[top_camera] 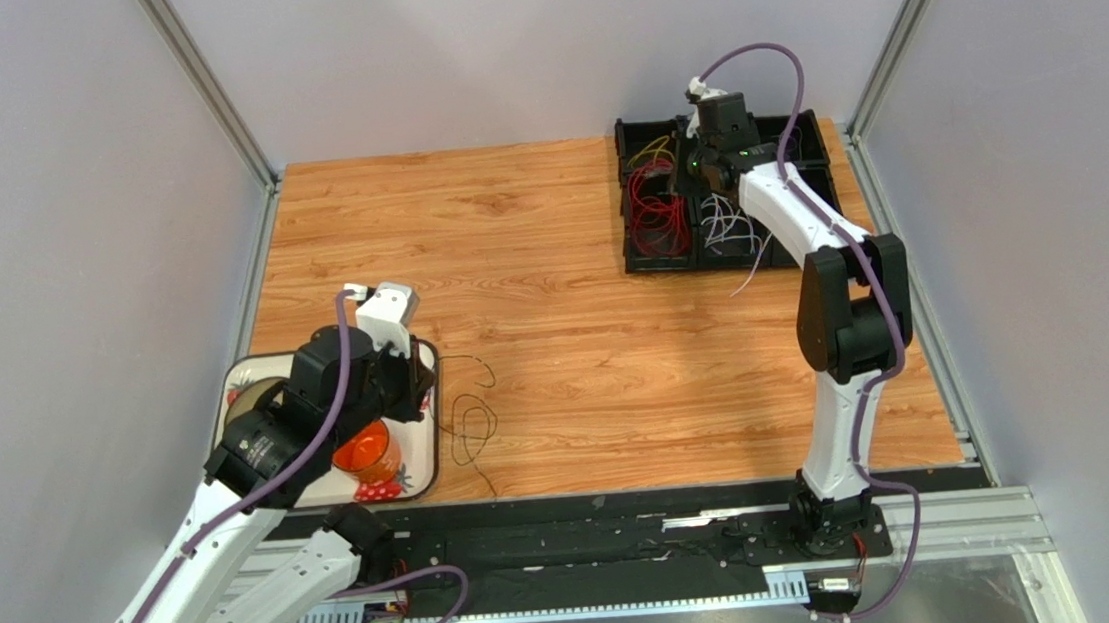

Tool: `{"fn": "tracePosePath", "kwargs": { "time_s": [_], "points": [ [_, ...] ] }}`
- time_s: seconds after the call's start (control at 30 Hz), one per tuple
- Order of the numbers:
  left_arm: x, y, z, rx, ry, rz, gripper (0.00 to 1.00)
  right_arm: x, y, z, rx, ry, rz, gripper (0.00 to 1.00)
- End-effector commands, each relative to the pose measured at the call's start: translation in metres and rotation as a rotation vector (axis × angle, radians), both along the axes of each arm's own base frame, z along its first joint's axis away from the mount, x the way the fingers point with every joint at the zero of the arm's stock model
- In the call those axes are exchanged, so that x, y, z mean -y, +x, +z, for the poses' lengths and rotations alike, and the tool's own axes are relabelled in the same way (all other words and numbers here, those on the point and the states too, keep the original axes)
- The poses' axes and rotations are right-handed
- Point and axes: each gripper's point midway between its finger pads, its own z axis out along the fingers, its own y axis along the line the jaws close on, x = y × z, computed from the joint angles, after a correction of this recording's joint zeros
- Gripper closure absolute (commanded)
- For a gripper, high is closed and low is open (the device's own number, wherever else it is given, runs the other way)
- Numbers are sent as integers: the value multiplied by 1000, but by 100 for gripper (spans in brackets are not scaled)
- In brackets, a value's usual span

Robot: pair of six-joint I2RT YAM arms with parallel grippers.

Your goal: Untangle the cables

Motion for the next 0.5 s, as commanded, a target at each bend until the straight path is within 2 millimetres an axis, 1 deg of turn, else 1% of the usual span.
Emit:
{"fn": "tracePosePath", "kwargs": {
  "time_s": [0.0, 0.13, 0.17, 0.23, 0.27, 0.37, 0.4, 0.47],
  "points": [
    [5, 5, 5, 29, -15, -18, 100, -2, 12, -4, -9, 25, -37, 100],
    [6, 5, 5, 24, -13, -19, 100, -7, 16, -13, -18, 43, -27, 100],
    [6, 5, 4, 24, -11, -18, 100, -7, 18, -18, -26, 44, -29, 100],
    [5, 5, 4, 24, -11, -18, 100, -9, 21, -16, -19, 47, -25, 100],
    [5, 5, 4, 23, -12, -16, 100, -11, 23, -20, -26, 47, -24, 100],
    [6, 5, 3, 20, -11, -18, 100, -15, 27, -19, -15, 45, -8, 100],
    [6, 6, 4, 21, -13, -16, 100, -15, 28, -21, -13, 38, -9, 100],
    [6, 6, 3, 19, -10, -17, 100, -18, 33, -16, 17, 16, 10, 100]
  ]
}}
